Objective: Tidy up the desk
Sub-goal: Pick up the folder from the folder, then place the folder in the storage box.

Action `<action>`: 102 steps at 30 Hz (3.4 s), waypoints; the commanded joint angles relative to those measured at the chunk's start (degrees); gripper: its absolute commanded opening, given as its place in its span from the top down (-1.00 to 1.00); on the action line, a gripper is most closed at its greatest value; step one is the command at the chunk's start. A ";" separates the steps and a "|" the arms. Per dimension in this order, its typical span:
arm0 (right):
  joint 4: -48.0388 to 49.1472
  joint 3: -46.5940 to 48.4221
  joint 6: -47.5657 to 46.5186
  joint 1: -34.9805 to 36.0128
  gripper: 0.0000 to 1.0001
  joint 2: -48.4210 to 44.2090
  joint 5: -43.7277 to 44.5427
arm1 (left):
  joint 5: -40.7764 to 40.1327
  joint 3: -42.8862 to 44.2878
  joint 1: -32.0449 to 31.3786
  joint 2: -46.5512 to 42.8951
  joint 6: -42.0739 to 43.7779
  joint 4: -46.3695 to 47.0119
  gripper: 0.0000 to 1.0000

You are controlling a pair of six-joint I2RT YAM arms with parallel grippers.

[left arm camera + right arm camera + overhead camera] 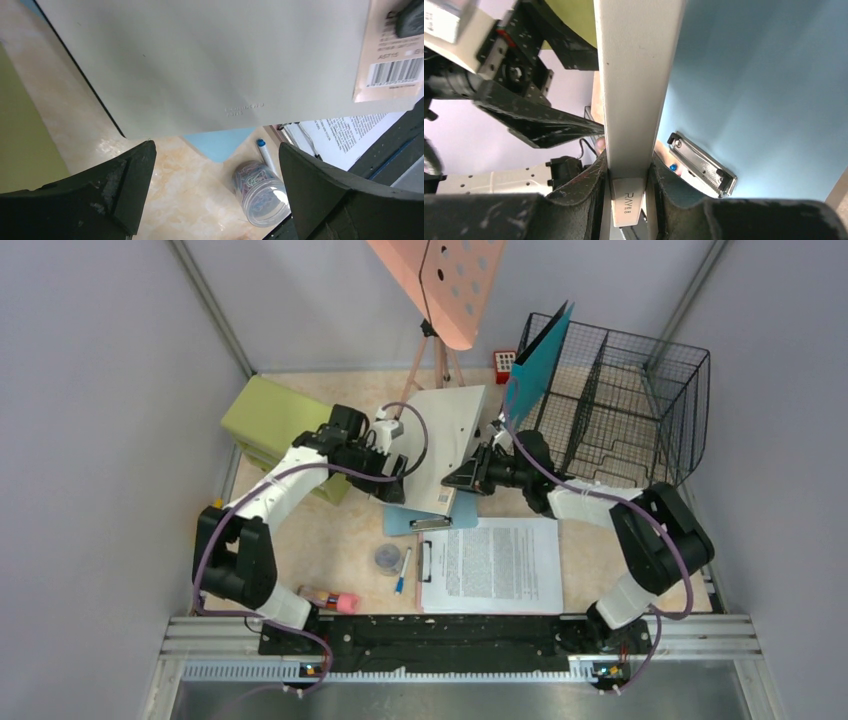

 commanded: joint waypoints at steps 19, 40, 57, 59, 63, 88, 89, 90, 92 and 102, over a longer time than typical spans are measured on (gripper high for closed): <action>-33.82 7.10 -33.74 -4.86 1.00 -26.22 -15.68 | -2.04 13.44 -0.06 -9.66 0.12 -3.59 -0.97; -71.97 20.63 -71.35 -10.35 1.00 -35.30 3.39 | 1.38 17.07 -0.45 -15.16 -9.48 1.96 -0.97; -88.00 46.15 -75.89 -13.84 1.00 -39.72 35.12 | 3.46 27.19 -0.66 -12.24 -10.42 -2.72 -0.96; -87.67 49.01 -74.59 -15.80 1.00 -39.71 36.60 | 3.55 27.73 -0.68 -11.91 -10.65 -2.83 -0.97; -86.53 53.46 -71.04 -18.04 1.00 -39.58 36.16 | 2.47 27.65 -0.77 -11.32 -10.38 -2.54 -0.97; -47.31 39.44 -48.25 -14.60 1.00 -29.90 57.29 | 1.36 34.48 -2.63 -2.80 -18.93 3.07 -0.96; -45.95 38.82 -48.97 -13.42 1.00 -29.57 59.10 | 1.38 34.17 -2.65 -2.80 -19.18 3.54 -0.96; -45.13 38.41 -49.44 -12.57 1.00 -29.04 60.37 | 1.33 33.90 -2.67 -2.69 -19.44 3.93 -0.96; -43.22 37.35 -49.29 -11.85 1.00 -28.03 61.27 | 1.59 33.44 -2.84 -2.58 -19.82 4.49 -0.96; -29.42 24.81 -49.83 -9.64 1.00 -26.40 66.00 | 1.56 30.31 -3.25 -3.12 -20.46 7.38 -0.96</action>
